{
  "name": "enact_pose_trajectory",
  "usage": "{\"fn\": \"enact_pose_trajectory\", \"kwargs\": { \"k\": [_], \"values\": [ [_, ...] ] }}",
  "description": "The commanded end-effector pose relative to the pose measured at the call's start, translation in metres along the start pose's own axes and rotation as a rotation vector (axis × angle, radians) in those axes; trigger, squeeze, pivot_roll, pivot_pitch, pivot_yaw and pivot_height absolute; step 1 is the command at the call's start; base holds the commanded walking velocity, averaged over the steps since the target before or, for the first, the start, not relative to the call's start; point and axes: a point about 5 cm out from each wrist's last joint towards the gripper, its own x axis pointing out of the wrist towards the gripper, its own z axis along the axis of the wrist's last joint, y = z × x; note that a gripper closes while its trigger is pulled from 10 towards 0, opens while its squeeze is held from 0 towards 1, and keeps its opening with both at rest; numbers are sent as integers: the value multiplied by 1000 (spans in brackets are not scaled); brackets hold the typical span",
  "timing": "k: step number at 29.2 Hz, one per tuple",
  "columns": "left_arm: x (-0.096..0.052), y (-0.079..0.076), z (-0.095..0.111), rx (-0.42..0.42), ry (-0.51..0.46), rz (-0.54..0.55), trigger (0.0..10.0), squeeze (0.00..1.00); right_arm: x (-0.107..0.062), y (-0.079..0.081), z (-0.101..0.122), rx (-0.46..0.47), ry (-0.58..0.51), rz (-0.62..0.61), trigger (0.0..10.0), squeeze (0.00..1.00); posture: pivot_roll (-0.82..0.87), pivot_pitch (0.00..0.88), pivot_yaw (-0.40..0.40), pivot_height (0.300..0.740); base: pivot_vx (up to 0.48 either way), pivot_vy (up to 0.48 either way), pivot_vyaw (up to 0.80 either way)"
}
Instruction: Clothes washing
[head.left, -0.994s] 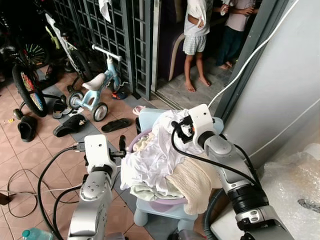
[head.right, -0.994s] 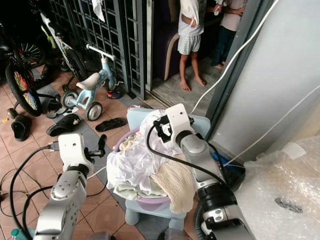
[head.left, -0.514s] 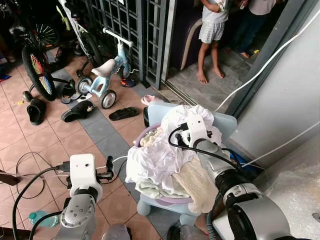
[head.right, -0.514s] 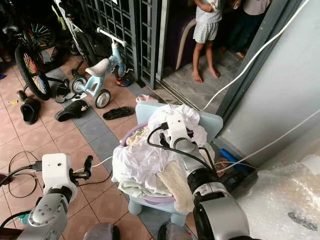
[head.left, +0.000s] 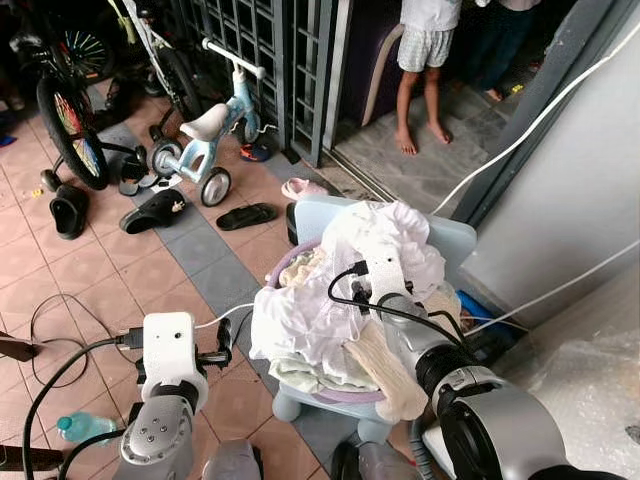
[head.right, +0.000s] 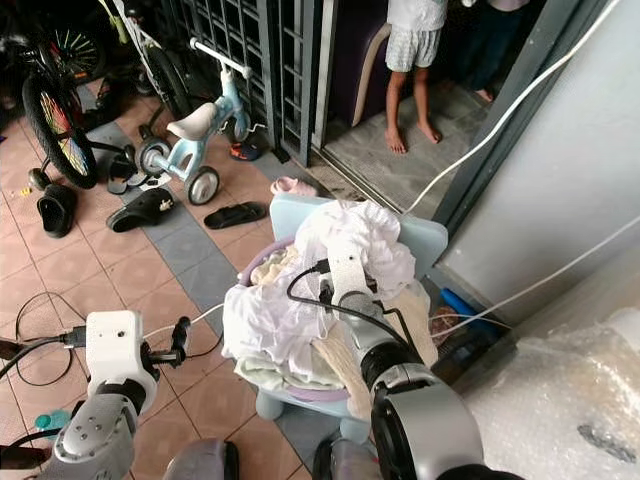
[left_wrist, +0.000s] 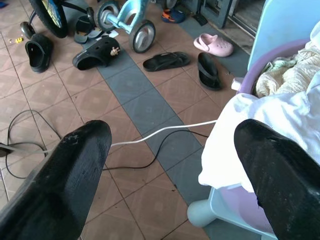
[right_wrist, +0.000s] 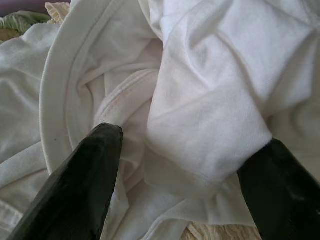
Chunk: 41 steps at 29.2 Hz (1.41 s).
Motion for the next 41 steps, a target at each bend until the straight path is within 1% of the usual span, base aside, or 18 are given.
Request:
{"fn": "enact_pose_trajectory", "kwargs": {
  "k": [1,11,23,34,40,41],
  "values": [
    [-3,0,4,4,-11,9,10000,0,0,-1,0,20,-1,-6,0,0,198,156,-58,740,0,0,0],
    [-2,1,5,6,-11,17,10000,0,1,-3,4,31,-26,-35,0,0,200,152,-60,740,0,0,0],
    [1,1,6,13,-16,21,10000,0,1,-4,6,93,-35,-41,0,0,201,145,-63,740,0,0,0],
    [3,1,7,13,-20,25,10000,0,1,-3,9,115,-44,-35,0,0,203,138,-62,740,0,0,0],
    [10,-2,10,14,-32,6,10000,0,2,-7,16,141,-69,-34,0,0,179,111,-53,740,0,0,0],
    [15,-3,11,16,-37,-3,10000,0,2,-11,19,150,-84,-36,0,0,164,92,-47,740,0,0,0]
  ]
}}
